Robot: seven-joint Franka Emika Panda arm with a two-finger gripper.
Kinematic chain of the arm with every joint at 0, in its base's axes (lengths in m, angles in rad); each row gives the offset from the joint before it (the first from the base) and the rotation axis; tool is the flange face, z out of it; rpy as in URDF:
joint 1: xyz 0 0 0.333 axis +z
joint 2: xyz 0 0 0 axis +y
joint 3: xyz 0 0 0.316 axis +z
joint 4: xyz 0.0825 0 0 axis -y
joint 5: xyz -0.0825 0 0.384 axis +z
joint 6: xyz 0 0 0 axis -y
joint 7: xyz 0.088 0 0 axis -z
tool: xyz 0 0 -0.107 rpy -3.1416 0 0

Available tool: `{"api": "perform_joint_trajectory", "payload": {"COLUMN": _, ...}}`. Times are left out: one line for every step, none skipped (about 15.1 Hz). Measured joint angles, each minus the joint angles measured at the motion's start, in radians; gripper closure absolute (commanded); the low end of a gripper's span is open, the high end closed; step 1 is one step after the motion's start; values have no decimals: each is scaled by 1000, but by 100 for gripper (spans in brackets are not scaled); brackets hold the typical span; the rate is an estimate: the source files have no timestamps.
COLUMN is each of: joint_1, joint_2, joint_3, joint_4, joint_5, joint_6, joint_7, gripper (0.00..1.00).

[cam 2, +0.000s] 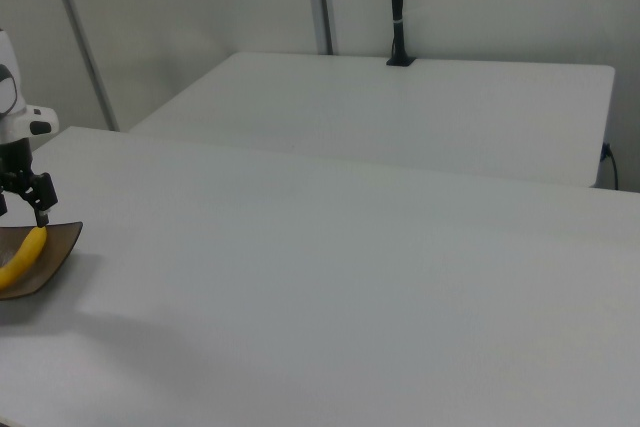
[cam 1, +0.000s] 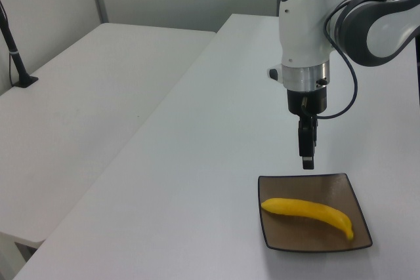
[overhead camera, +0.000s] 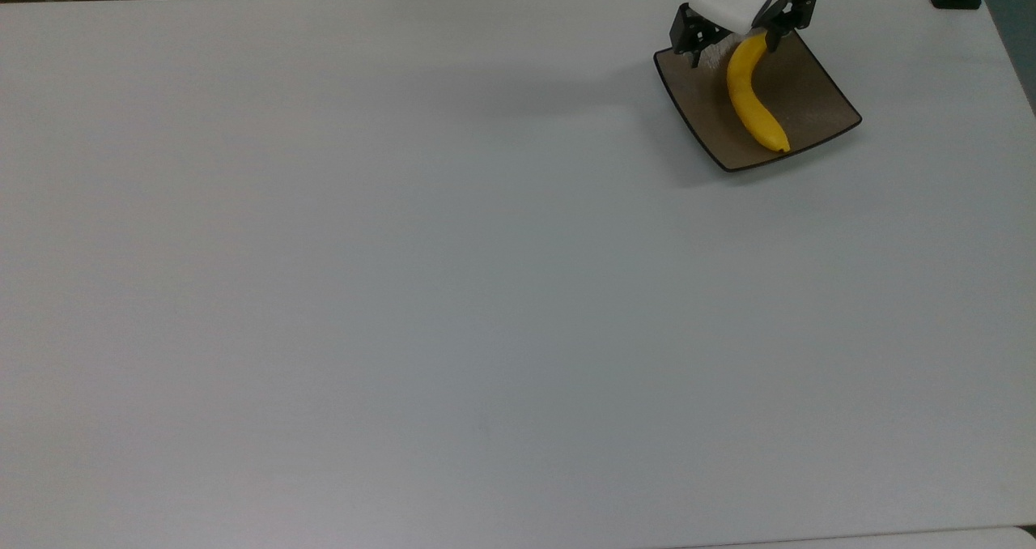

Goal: Bananas placed on a ceramic plate
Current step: 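Open the gripper to release the banana onto the plate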

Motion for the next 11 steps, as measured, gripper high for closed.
{"api": "perform_joint_trajectory", "payload": {"joint_1": -1, "joint_2": -2, "joint_3": -1, "joint_4": 2, "joint_5": -7, "joint_6": 0, "joint_7": 0, "gripper": 0}}
{"api": "perform_joint_trajectory", "payload": {"joint_1": -4, "joint_2": -7, "joint_3": -4, "joint_4": 3, "joint_5": -26, "joint_6": 0, "joint_7": 0, "gripper": 0}}
{"api": "perform_joint_trajectory", "payload": {"joint_1": -9, "joint_2": -13, "joint_3": -6, "joint_4": 4, "joint_5": -57, "joint_6": 0, "joint_7": 0, "gripper": 0}}
{"api": "perform_joint_trajectory", "payload": {"joint_1": -14, "joint_2": -19, "joint_3": -11, "joint_4": 4, "joint_5": -95, "joint_6": 0, "joint_7": -1, "gripper": 0}}
{"api": "perform_joint_trajectory", "payload": {"joint_1": -17, "joint_2": -24, "joint_3": -23, "joint_4": 4, "joint_5": -132, "joint_6": -2, "joint_7": -3, "gripper": 0}}
{"api": "perform_joint_trajectory", "payload": {"joint_1": -18, "joint_2": -27, "joint_3": -44, "joint_4": 4, "joint_5": -162, "joint_6": -3, "joint_7": -9, "gripper": 0}}
{"api": "perform_joint_trajectory", "payload": {"joint_1": -20, "joint_2": -31, "joint_3": -75, "joint_4": 4, "joint_5": -178, "joint_6": -3, "joint_7": -28, "gripper": 0}}
{"api": "perform_joint_trajectory", "payload": {"joint_1": -22, "joint_2": -36, "joint_3": -113, "joint_4": 4, "joint_5": -185, "joint_6": -3, "joint_7": -53, "gripper": 0}}
{"api": "perform_joint_trajectory", "payload": {"joint_1": -24, "joint_2": -43, "joint_3": -158, "joint_4": 5, "joint_5": -186, "joint_6": -3, "joint_7": -82, "gripper": 0}}
{"api": "perform_joint_trajectory", "payload": {"joint_1": -26, "joint_2": -48, "joint_3": -205, "joint_4": 10, "joint_5": -187, "joint_6": -3, "joint_7": -113, "gripper": 0}}
{"api": "perform_joint_trajectory", "payload": {"joint_1": -28, "joint_2": -54, "joint_3": -255, "joint_4": 20, "joint_5": -187, "joint_6": -3, "joint_7": -144, "gripper": 0}}
